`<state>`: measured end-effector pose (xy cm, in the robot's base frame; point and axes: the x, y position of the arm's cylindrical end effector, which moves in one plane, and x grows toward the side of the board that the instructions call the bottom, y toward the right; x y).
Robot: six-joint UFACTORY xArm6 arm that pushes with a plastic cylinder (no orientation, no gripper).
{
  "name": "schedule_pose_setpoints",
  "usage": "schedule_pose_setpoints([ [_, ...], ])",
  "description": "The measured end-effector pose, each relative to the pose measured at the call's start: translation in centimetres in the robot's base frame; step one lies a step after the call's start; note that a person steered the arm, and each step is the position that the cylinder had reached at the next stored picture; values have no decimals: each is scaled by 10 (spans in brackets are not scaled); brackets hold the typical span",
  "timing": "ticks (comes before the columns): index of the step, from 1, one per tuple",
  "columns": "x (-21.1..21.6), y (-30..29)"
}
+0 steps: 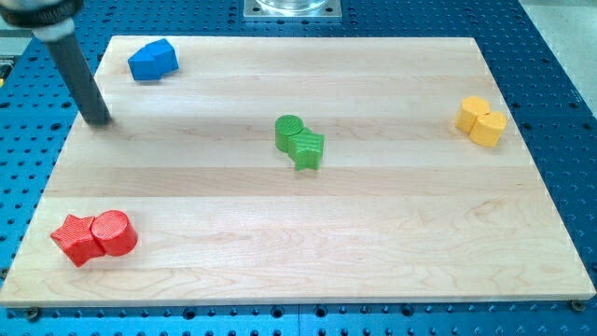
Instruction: Move the green blocks towards the blue blocks
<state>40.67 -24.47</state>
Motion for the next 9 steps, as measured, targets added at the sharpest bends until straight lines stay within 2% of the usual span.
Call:
schedule_pose_setpoints([
  [1, 83, 80],
  [2, 122, 154],
  [4, 132, 290],
  [5, 132, 315],
  [6, 92, 299],
  [8, 77, 285],
  [9, 54, 284],
])
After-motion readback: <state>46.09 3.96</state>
